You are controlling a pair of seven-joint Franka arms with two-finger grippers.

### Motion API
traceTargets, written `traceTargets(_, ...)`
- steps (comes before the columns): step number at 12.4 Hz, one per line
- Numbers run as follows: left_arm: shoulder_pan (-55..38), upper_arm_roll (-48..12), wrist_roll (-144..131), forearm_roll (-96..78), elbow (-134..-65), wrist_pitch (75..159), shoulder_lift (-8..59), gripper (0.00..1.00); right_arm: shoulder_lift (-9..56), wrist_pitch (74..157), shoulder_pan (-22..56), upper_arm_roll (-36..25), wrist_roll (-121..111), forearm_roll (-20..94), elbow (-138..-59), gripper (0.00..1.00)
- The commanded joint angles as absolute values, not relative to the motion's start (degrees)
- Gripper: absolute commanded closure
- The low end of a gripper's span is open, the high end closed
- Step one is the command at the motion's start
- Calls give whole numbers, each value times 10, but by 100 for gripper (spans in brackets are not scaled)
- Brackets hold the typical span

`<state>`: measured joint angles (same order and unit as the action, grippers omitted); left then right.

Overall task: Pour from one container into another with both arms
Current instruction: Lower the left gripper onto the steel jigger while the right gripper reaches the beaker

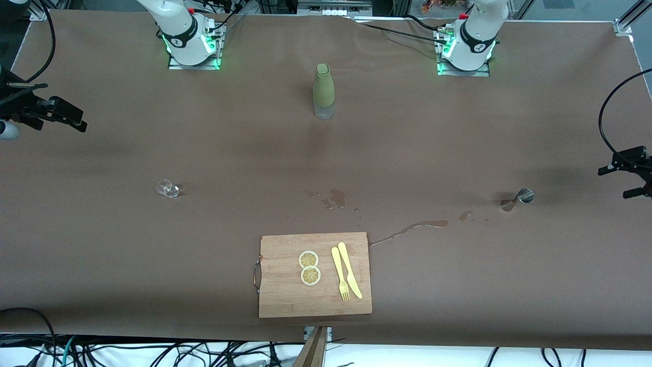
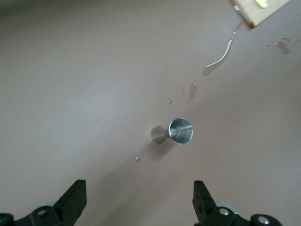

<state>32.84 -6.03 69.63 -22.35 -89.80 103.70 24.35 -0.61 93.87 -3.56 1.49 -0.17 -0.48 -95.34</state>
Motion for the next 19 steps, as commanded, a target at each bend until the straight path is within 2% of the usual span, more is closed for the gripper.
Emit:
traceTargets(1,346,-68,836,-290,-863,1026,307,0,-8,931,-37,16,-10,-3,-952,0)
traceTargets(7,352,-67,1054,-361,-864,1020,376,0,11,905,-37,17,-45,-4,-950,0)
traceTargets(15,346,-67,1265,-445,-865,994,485,0,79,912,-54,-17,-516,6,-944,0)
traceTargets(19,345,-67,1307,-478,-865,982,507,0,129,913,-100,-28,-639,113,-945,0)
